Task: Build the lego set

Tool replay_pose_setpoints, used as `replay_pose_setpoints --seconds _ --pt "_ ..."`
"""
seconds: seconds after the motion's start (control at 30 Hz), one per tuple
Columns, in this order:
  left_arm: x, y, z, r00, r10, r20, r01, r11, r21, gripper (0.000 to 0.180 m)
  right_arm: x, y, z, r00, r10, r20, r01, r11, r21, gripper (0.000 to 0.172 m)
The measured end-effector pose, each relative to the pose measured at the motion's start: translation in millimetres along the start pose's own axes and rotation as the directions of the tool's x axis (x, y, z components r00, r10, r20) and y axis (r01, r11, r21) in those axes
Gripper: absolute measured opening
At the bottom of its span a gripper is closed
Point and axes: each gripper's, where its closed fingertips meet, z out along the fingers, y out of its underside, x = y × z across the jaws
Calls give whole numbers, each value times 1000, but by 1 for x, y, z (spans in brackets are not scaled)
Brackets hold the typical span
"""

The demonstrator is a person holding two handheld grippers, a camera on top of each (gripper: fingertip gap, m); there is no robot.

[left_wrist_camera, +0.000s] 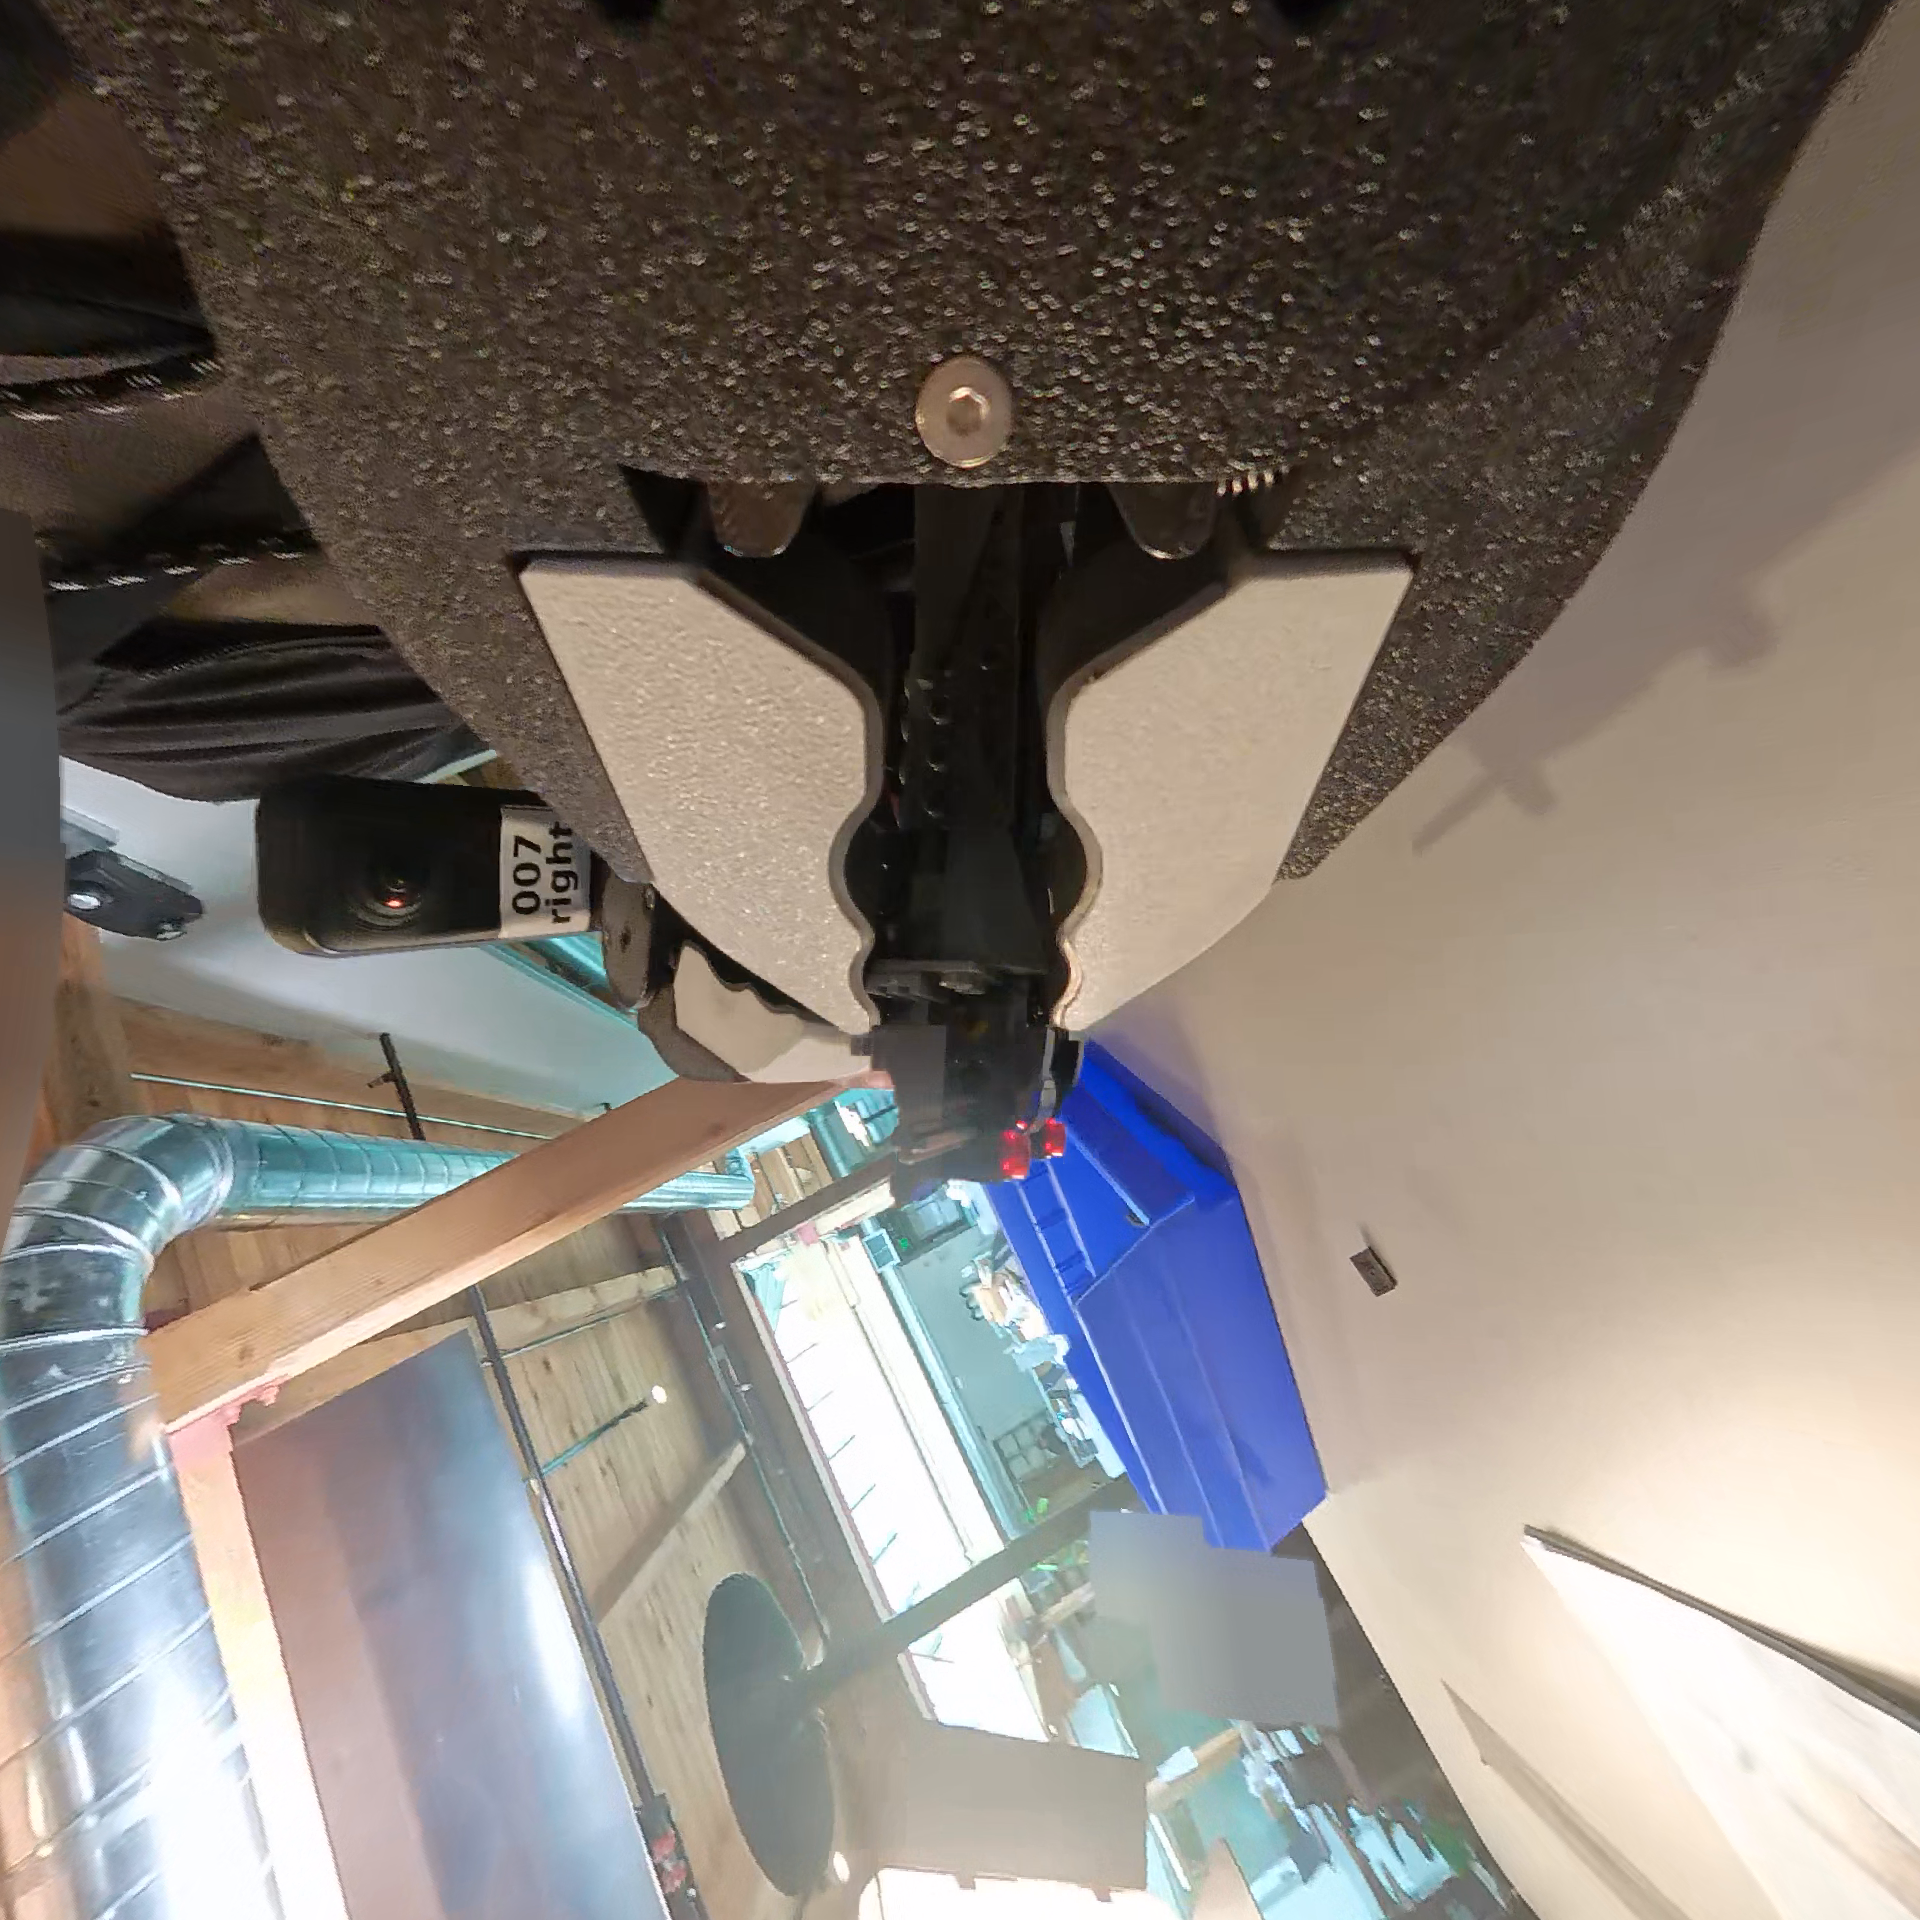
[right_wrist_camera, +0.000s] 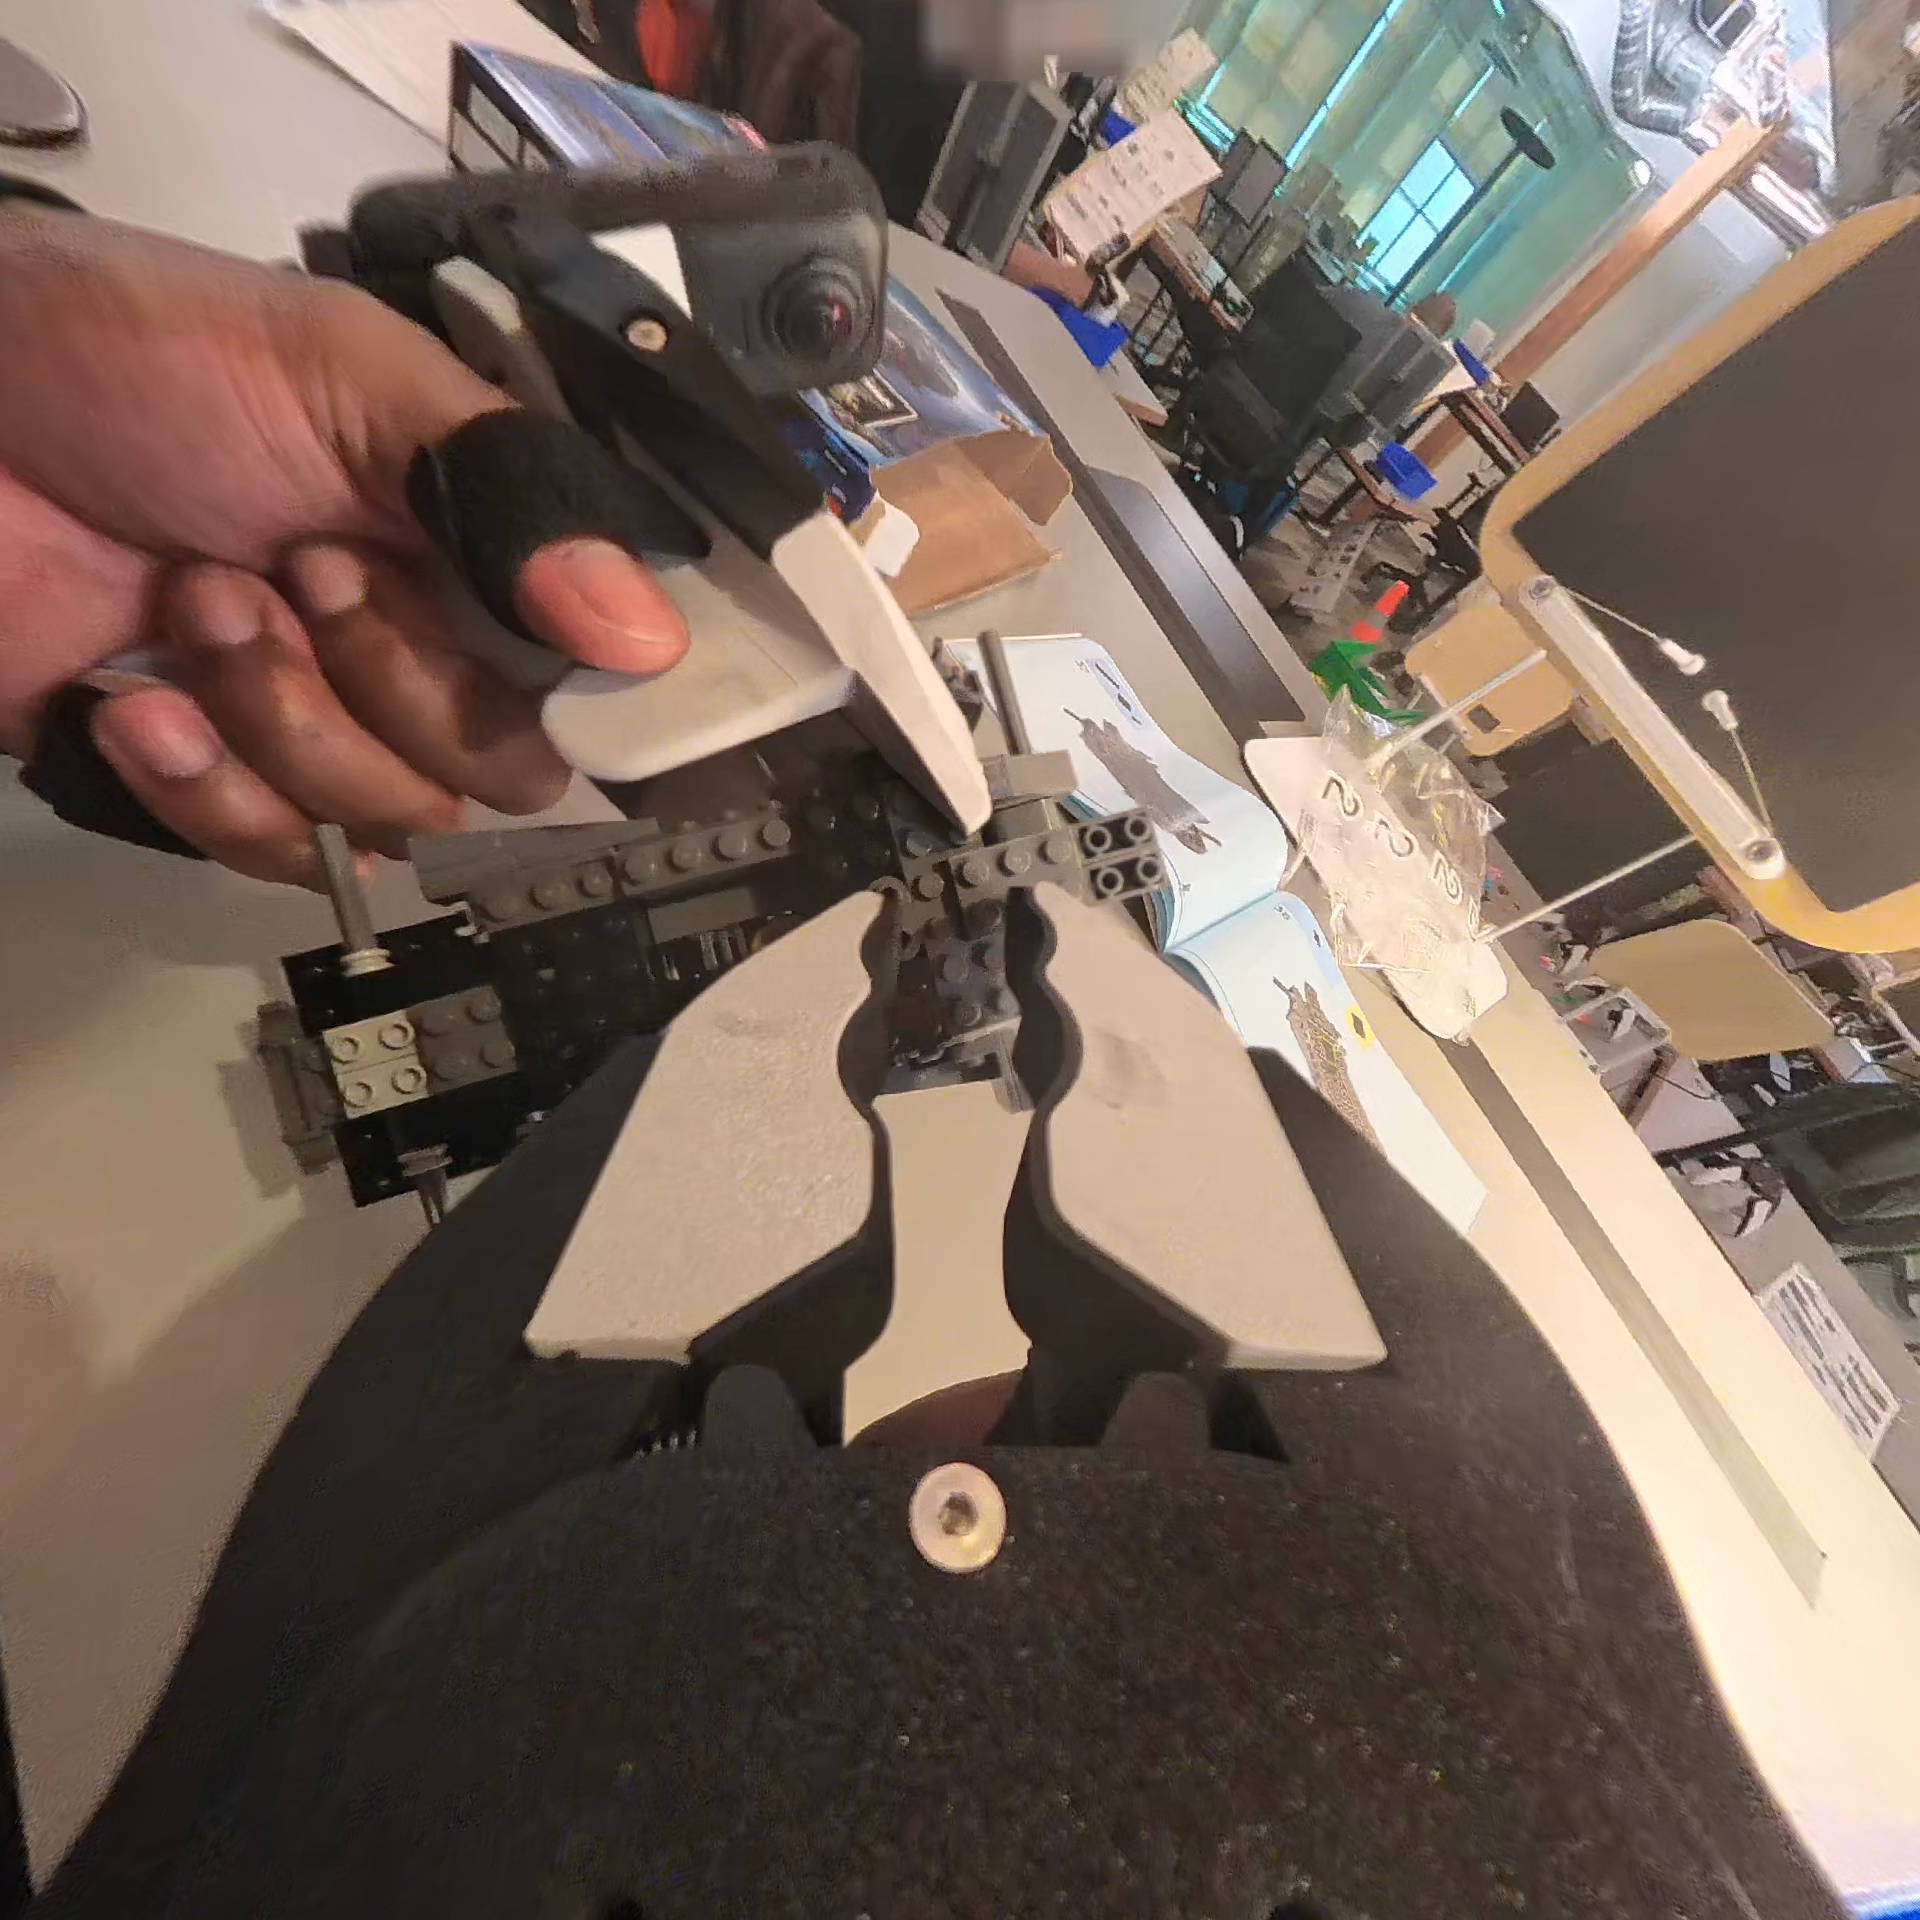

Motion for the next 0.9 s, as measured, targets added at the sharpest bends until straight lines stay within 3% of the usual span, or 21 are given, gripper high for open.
replay_pose_setpoints --seconds 0.17,0.47,0.73,0.8,0.9 --pt "-3 2 -1 992 88 94 -86 996 -18 29 3 3 2 998 -7 -57 5 1000 -24 1" --pt "-4 5 -1 957 222 185 -213 975 -67 29 -2 8 1 999 -2 -39 1 999 -34 0" --pt "-3 5 -1 938 276 211 -264 961 -83 29 -2 8 1 999 10 -37 -11 1000 -24 0" --pt "0 6 0 942 274 191 -263 961 -83 30 -10 6 2 1000 20 18 -19 1000 -11 0" --pt "-2 4 1 923 313 223 -295 949 -112 29 -8 8 3 1000 8 -30 -9 1000 -29 0"
